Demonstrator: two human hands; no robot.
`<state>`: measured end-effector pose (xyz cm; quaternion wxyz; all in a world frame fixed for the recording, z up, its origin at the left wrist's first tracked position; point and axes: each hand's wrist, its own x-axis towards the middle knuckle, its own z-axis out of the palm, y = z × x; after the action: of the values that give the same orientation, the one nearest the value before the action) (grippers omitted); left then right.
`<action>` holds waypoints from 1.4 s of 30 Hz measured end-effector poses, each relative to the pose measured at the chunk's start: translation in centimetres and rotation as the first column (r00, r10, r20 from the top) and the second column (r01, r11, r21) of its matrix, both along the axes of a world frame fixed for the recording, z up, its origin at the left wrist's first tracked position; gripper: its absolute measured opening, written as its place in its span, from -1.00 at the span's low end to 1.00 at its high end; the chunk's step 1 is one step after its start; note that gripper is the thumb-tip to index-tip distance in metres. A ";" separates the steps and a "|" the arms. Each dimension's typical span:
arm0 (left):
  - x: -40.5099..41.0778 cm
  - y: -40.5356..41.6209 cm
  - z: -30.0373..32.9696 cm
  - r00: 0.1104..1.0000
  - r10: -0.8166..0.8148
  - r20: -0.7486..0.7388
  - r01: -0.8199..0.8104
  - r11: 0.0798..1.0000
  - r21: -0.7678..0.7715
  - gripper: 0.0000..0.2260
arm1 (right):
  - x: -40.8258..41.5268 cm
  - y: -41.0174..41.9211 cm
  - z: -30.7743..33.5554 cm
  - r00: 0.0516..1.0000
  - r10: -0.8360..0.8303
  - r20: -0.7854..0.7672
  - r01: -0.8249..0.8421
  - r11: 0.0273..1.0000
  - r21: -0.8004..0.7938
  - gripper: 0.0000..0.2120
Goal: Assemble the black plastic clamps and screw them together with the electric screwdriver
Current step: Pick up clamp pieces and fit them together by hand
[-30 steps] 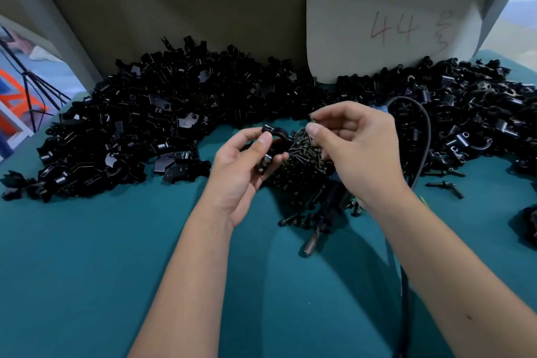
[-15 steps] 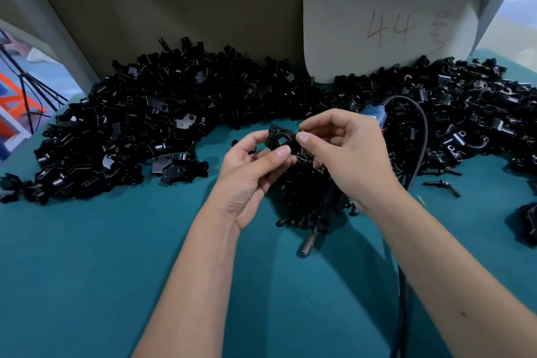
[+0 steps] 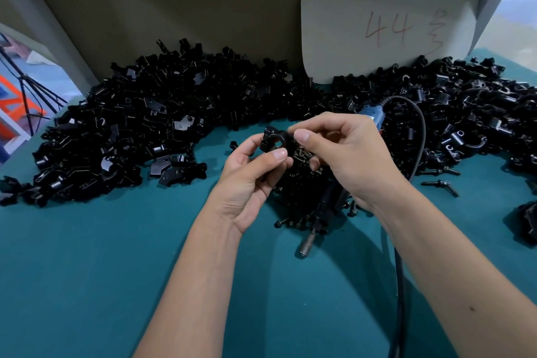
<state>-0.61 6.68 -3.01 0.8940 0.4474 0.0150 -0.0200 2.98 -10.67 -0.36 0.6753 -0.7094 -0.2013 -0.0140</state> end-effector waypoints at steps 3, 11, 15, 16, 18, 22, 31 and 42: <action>0.0 -0.1 -0.1 1.000 -0.016 -0.002 0.016 0.999 -0.037 -0.60 | 0.0 -0.2 0.2 1.000 -0.002 -0.001 0.002 1.000 0.015 -0.96; 0.2 -0.2 -0.3 1.000 0.005 -0.005 -0.005 1.000 0.002 -0.58 | -0.2 0.1 0.0 0.998 -0.067 -0.002 0.067 0.998 -0.011 -0.91; 0.2 -0.4 -0.2 1.000 -0.002 -0.009 0.002 1.000 -0.006 -0.65 | -0.3 0.3 0.1 0.996 -0.084 -0.005 0.084 0.996 -0.013 -0.87; 0.1 -0.4 -0.2 1.000 -0.006 -0.010 0.006 1.000 -0.021 -0.66 | -0.4 0.3 0.1 0.998 -0.057 -0.026 0.057 0.998 0.013 -0.91; 0.1 -0.4 -0.1 1.000 -0.009 -0.009 0.008 0.998 -0.058 -0.69 | -0.6 0.5 0.3 0.995 0.032 -0.090 -0.022 0.994 0.108 -0.94; 0.1 -0.4 -0.1 1.000 -0.025 -0.005 0.025 0.996 -0.087 -0.68 | -0.9 1.0 0.4 0.989 0.078 -0.127 -0.052 0.979 0.199 -0.92; 0.0 -1.0 0.0 0.995 -0.087 0.042 0.090 0.992 -0.083 -0.56 | -1.5 1.7 0.4 0.974 0.046 -0.220 0.027 0.949 0.314 -0.68; -0.2 -0.7 0.2 0.994 -0.096 0.056 0.104 0.979 -0.173 -0.73 | -1.7 1.7 0.8 0.976 0.130 -0.174 -0.065 0.940 0.336 -0.91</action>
<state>-0.79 5.97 -2.82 0.9280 0.3672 -0.0305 -0.0555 1.28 -8.94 0.47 0.8001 -0.5742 -0.1644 0.0554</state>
